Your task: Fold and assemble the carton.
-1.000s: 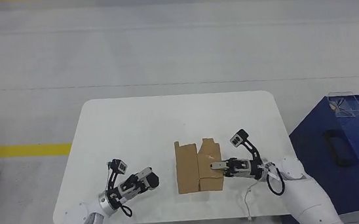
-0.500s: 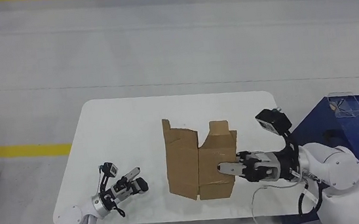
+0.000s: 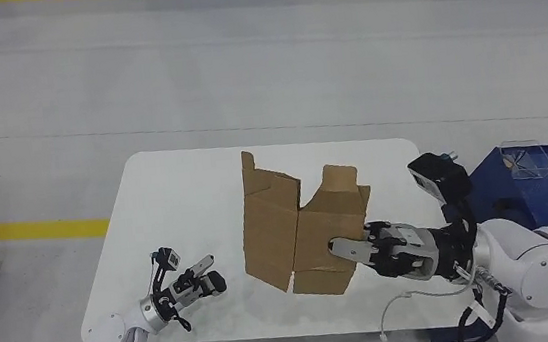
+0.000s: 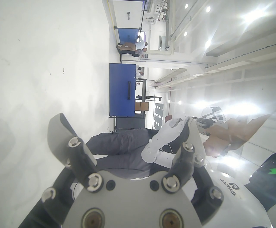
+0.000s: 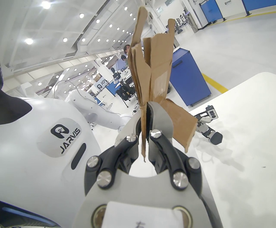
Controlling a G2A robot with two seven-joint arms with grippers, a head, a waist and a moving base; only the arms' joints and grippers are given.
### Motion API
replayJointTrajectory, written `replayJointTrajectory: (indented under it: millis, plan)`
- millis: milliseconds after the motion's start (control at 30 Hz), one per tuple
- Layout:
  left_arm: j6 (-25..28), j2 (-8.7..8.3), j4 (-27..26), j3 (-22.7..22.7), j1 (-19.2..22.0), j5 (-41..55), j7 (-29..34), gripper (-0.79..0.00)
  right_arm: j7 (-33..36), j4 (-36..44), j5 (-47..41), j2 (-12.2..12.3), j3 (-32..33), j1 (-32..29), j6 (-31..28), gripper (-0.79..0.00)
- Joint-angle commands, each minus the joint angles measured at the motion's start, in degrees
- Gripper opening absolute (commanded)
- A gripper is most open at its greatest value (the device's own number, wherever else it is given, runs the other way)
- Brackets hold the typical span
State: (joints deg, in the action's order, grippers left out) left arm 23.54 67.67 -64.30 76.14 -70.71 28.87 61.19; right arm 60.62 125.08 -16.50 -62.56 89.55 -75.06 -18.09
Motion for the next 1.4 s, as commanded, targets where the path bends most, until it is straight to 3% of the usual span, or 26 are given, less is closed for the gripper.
replayJointTrajectory:
  millis: [0,100,200,400,567,633,900,1033,1133,1233,1367]
  plan:
    - [0.0,0.0,0.0,0.0,0.0,0.0,0.0,0.0,-1.7,-1.8,-7.5,-0.2,-1.7,-1.7,1.4,-0.785]
    - [0.0,0.0,0.0,0.0,0.0,0.0,0.0,0.0,1.3,-6.0,-28.1,-0.7,-4.7,-2.7,2.4,-0.785]
    - [0.0,0.0,0.0,0.0,0.0,0.0,0.0,0.0,7.6,-10.6,-51.4,-1.5,-9.4,-2.1,8.1,-0.785]
    - [0.0,0.0,0.0,0.0,0.0,0.0,0.0,0.0,15.0,-19.4,-86.4,-4.1,-25.6,0.0,30.5,-0.785]
    - [0.0,0.0,0.0,0.0,0.0,0.0,0.0,0.0,11.8,-25.0,-113.4,-7.2,-39.9,1.4,49.5,-0.785]
    - [0.0,0.0,0.0,0.0,0.0,0.0,0.0,0.0,7.8,-27.2,-120.6,-8.2,-43.3,2.6,53.0,-0.785]
    - [0.0,0.0,0.0,0.0,0.0,0.0,0.0,0.0,6.3,-31.3,-120.1,-11.2,-47.9,3.8,54.2,-0.785]
    - [0.0,0.0,0.0,0.0,0.0,0.0,0.0,0.0,9.6,-31.6,-110.7,-11.6,-44.7,4.6,48.9,-0.785]
    - [0.0,0.0,0.0,0.0,0.0,0.0,0.0,0.0,15.9,-31.2,-95.5,-11.2,-39.2,5.6,38.6,-0.785]
    - [0.0,0.0,0.0,0.0,0.0,0.0,0.0,0.0,20.1,-30.5,-79.1,-10.4,-31.7,6.2,23.7,-0.785]
    - [0.0,0.0,0.0,0.0,0.0,0.0,0.0,0.0,19.7,-26.9,-57.6,-8.9,-20.6,4.5,3.5,-0.785]
